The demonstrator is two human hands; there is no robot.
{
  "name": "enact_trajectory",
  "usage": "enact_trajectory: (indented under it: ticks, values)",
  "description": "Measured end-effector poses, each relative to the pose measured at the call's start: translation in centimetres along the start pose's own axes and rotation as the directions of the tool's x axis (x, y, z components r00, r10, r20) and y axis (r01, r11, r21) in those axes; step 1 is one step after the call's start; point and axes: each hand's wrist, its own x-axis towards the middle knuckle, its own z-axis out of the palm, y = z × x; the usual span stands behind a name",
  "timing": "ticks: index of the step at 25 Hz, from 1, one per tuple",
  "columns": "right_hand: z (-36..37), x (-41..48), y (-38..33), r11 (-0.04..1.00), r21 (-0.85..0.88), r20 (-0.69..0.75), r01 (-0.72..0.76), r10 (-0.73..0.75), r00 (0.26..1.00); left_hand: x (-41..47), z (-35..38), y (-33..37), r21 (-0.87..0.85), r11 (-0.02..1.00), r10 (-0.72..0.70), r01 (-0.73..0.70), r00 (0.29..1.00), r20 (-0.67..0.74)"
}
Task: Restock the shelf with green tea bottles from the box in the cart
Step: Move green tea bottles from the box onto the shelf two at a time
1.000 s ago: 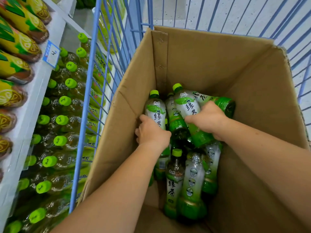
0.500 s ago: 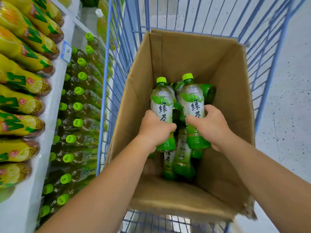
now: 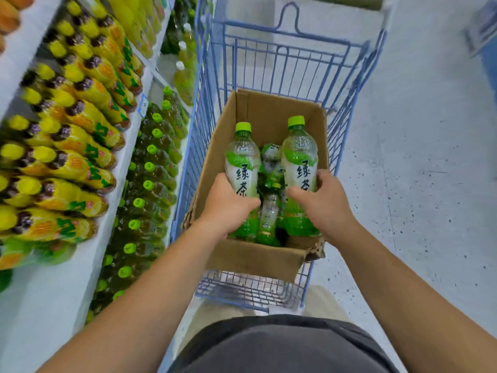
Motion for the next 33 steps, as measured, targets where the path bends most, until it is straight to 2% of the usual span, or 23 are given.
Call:
enact_trajectory:
  ticks: [3,8,14,18,24,33]
  values:
    - [-2.1,-2.4,-1.7,0.999,0.026,0.061,0.038,-0.04,0.997,-4.1,-1.1,1.3,-0.032,0.999,0.032,-0.034,0.998,-0.052]
    - [-5.8,-5.4,-4.1,0.978,-0.022,0.169,0.205,-0.199,0.965,-11.1,-1.9,2.5,-0.123,0.989,0.05,-0.083,0.967,-0.252]
    - [-6.7,-9.3,-6.6,0.885,-0.094,0.351,0.455,-0.398,0.847,-19.8,-2.2,1.4,-0.279,0.952,-0.03,-0.125,0.87,-0.492]
    - [-3.8,-13.6,-7.5,0.847,-0.055,0.527,0.529,-0.425,0.736,-25.8,-3.7,-2.1,-0.35,0.927,-0.1,-0.137,0.808,-0.581]
    - [2.6,-20.6,-7.6,0.783,-0.026,0.699,0.621,-0.43,0.572,-32.9,-5.9,-9.2,-0.414,0.903,-0.22,-0.119,0.697,-0.682]
    - [14.4,-34.0,-5.1,0.769,0.005,0.837,0.64,-0.354,0.418,-43.6,-11.7,-22.2,-0.464,0.882,-0.353,-0.079,0.54,-0.764]
